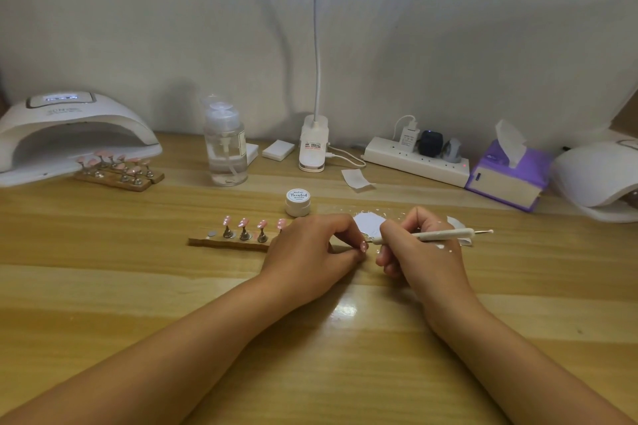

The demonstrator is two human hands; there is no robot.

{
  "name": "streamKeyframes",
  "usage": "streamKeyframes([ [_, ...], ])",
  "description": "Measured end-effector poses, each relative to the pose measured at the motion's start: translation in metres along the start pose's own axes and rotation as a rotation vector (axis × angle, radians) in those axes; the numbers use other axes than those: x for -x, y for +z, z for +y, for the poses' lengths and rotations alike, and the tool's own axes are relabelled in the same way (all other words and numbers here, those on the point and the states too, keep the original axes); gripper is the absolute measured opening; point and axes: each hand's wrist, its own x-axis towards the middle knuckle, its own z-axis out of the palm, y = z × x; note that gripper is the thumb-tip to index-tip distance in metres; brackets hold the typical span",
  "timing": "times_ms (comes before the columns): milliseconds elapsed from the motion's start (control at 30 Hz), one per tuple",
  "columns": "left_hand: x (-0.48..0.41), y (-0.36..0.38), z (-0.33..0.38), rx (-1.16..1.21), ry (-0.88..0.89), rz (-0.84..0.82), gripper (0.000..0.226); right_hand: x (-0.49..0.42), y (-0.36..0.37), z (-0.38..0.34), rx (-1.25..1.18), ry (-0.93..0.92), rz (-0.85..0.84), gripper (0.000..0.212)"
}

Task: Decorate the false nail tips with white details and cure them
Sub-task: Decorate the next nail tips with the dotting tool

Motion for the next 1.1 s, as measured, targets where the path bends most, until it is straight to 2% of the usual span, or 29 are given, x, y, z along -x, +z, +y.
streamKeyframes([
  [633, 0.0001, 0.0003, 0.0002, 0.003, -0.005, 0.008, 0.016, -0.0012, -0.0007, 0.0006, -0.006, 0.002, 0.049, 0.028],
  [800, 0.0002, 0.0, 0.0006, 0.008, -0.007, 0.003, 0.012, -0.001, 0.0001, 0.0015, 0.019, -0.003, 0.038, 0.026],
  [1100, 0.0, -0.0002, 0.0009, -0.002, 0.003, 0.003, 0.02, -0.0019, 0.0001, 0.0025, 0.03, -0.001, 0.027, 0.023],
])
